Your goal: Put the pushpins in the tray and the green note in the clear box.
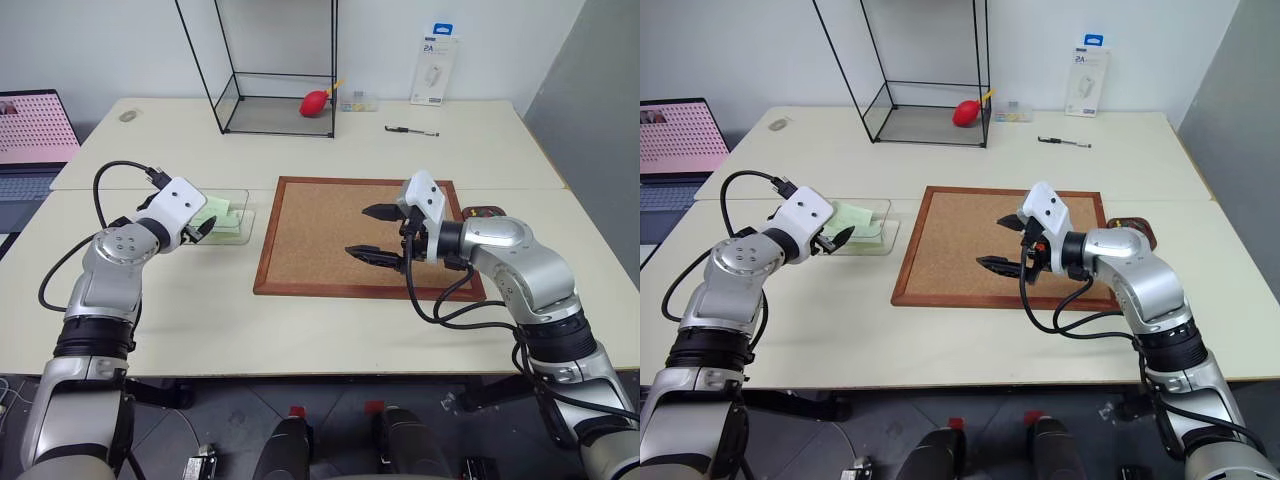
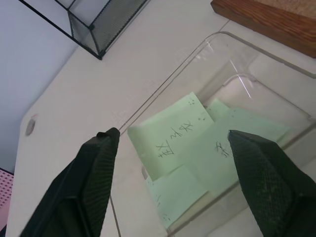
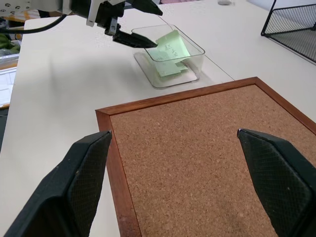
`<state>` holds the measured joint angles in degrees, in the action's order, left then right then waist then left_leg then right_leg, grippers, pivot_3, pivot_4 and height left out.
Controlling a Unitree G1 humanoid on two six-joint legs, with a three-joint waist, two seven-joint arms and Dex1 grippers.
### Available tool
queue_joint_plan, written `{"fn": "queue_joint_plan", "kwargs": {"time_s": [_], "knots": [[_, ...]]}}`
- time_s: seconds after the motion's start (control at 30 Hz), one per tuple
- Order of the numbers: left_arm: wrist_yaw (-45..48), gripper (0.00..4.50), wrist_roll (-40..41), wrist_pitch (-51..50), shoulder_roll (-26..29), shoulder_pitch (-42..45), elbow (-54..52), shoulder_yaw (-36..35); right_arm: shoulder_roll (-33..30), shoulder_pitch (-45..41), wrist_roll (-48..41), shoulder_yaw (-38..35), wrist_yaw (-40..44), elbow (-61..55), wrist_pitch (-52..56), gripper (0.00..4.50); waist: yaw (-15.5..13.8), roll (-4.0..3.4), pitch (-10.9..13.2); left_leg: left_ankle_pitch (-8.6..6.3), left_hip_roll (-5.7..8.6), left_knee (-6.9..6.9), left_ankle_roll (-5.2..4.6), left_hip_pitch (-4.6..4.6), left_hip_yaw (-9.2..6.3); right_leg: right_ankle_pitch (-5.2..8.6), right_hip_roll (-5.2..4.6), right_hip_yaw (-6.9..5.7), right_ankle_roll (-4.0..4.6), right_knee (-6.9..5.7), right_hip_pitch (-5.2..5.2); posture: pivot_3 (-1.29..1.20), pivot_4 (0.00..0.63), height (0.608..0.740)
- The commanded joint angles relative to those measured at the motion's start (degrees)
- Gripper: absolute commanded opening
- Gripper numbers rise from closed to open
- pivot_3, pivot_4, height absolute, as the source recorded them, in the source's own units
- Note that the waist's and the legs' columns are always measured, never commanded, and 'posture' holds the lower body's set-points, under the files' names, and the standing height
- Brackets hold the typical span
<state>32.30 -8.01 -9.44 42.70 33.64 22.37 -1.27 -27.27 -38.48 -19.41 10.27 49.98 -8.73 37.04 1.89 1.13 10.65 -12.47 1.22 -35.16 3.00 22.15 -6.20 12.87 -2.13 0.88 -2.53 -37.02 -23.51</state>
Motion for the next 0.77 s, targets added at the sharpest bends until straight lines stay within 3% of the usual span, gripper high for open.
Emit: {"fn": "queue_joint_plan", "kwargs": {"time_s": [0.03, 0.27, 0.43, 0.6, 0.77], "knots": [[3.88, 4.45, 6.15, -5.42, 1.67, -1.58, -10.18, -5.13, -1.14, -0.51, -2.13, -2.72, 0.5, -2.61, 0.68, 4.33, 0.01, 0.0, 0.0, 0.0, -0.01, 0.0, 0.0, 0.01, 0.0, 0.0, 0.0, 0.0, 0.0, 0.01, 0.0, 0.0, 0.15, 0.74], [8.95, 4.45, 16.69, -16.25, -0.56, -5.36, -23.76, -8.37, -2.06, 4.28, -4.48, -7.06, -2.48, -5.43, 2.96, 4.33, 0.01, 0.01, 0.01, 0.0, 0.01, 0.0, 0.0, 0.05, 0.0, 0.0, -0.02, 0.01, 0.01, 0.03, 0.0, 0.0, 0.15, 0.74], [9.34, 4.45, 19.63, -16.23, -4.32, -12.82, -33.09, -5.81, -1.13, 13.39, -2.61, -12.19, -7.86, -7.73, -3.27, 4.33, -0.06, 0.01, 0.0, 0.0, 0.01, 0.01, 0.0, 0.07, 0.03, 0.01, -0.04, 0.04, 0.01, 0.05, -0.01, 0.0, 0.15, 0.74], [11.29, 4.45, 23.68, -15.27, -7.68, -16.76, -35.72, -4.84, -3.03, 20.69, -1.28, -12.96, -7.61, -8.67, -7.39, 4.33, -0.05, 0.02, 0.01, 0.0, -0.01, 0.0, 0.0, 0.02, 0.05, 0.01, -0.03, 0.05, 0.02, 0.02, 0.01, 0.0, 0.15, 0.74], [12.1, 4.45, 24.26, -14.87, -8.3, -17.84, -35.7, -3.04, -5.06, 22.06, -0.79, -12.78, -6.98, -7.32, -8.79, 4.33, 0.08, 0.02, 0.01, 0.0, -0.04, -0.01, 0.0, -0.11, 0.14, 0.01, 0.01, 0.09, 0.02, -0.02, 0.06, 0.0, 0.15, 0.74]]}}
